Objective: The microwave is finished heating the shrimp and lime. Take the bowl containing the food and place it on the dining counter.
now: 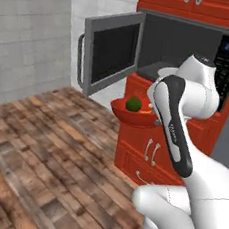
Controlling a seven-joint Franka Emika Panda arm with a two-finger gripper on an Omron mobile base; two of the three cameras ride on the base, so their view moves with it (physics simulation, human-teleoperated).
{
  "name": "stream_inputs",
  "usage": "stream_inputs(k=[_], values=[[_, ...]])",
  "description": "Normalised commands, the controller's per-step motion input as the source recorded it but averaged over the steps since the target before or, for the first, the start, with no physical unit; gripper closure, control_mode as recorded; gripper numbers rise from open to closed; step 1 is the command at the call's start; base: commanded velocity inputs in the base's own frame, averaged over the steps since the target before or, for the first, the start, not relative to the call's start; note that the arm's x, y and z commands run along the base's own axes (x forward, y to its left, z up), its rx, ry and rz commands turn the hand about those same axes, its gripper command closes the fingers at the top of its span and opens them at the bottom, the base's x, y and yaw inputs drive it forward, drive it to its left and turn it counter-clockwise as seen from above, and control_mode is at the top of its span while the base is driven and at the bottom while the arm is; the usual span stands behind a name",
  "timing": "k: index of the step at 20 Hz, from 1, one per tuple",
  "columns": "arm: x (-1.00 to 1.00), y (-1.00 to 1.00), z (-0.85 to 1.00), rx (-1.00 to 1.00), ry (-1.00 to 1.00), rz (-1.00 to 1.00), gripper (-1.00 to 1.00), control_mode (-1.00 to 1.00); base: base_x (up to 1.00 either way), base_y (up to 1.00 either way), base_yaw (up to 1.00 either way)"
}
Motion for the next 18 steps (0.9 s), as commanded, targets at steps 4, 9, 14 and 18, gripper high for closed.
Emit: stream_inputs(k=[4, 9, 14, 18], values=[[0.0, 0.0, 0.0, 0.0, 0.0, 0.0, 1.0, 1.0, 0.0, -0.23, 1.0], [0.0, 0.0, 0.0, 0.0, 0.0, 0.0, 1.0, 1.0, 0.0, -0.16, 1.0], [0.0, 0.0, 0.0, 0.0, 0.0, 0.0, 1.0, 1.0, 0.0, -0.17, 0.99], [0.0, 0.0, 0.0, 0.0, 0.0, 0.0, 1.0, 1.0, 0.02, -0.24, 0.92]])
